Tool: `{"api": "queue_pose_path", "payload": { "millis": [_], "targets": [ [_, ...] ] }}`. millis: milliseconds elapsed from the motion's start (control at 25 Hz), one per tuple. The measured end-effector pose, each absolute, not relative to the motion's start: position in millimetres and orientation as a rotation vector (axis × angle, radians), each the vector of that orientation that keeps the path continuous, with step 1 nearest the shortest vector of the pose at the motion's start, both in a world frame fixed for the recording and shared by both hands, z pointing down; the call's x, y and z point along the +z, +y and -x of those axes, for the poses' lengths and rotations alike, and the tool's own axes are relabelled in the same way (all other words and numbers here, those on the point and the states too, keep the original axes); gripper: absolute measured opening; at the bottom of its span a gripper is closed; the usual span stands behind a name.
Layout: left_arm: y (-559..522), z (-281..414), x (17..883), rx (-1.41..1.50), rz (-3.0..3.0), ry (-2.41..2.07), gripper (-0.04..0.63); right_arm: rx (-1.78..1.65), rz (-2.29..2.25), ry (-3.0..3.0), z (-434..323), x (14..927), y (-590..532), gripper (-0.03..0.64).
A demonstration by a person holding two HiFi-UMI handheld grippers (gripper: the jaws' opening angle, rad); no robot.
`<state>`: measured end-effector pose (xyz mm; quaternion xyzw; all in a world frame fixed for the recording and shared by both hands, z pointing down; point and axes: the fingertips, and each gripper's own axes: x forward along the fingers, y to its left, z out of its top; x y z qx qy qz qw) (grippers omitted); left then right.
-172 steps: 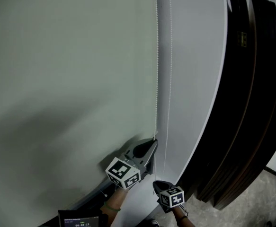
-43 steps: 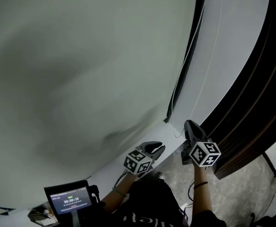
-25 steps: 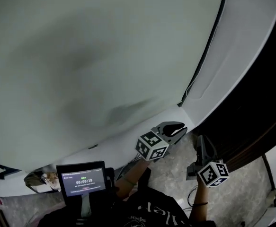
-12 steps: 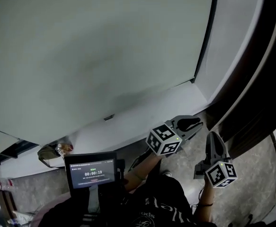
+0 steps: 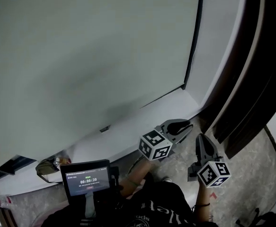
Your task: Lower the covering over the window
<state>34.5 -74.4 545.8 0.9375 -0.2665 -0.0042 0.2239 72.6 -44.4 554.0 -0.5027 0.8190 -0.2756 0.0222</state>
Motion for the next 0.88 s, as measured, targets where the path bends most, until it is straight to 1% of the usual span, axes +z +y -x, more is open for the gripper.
{"api": "queue_pose_path", "payload": {
  "millis": [80,160,320,400,640,880],
  "targets": [
    [-64,-48,556,-0.007,-2.605,-0.717,0.063,-0.839,1.570,2.528,-84,564,-36,0.012],
    [-51,-39,570,-0.019,-2.604,-0.702,0.063,-0.837,1.584,2.524,-75,580,-28,0.012],
    [-47,29,588,-0.052,-2.603,-0.656,0.063,-0.834,1.634,2.523,-9,600,-32,0.012],
    [-44,48,587,-0.047,-2.606,-0.648,0.063,-0.845,1.641,2.518,6,604,-32,0.012],
    [-31,54,586,-0.034,-2.599,-0.641,0.063,-0.905,1.641,2.456,-3,612,-20,0.012],
    [-12,65,602,-0.006,-2.559,-0.638,0.063,-0.890,1.679,2.458,-2,614,2,0.012]
  ]
}}
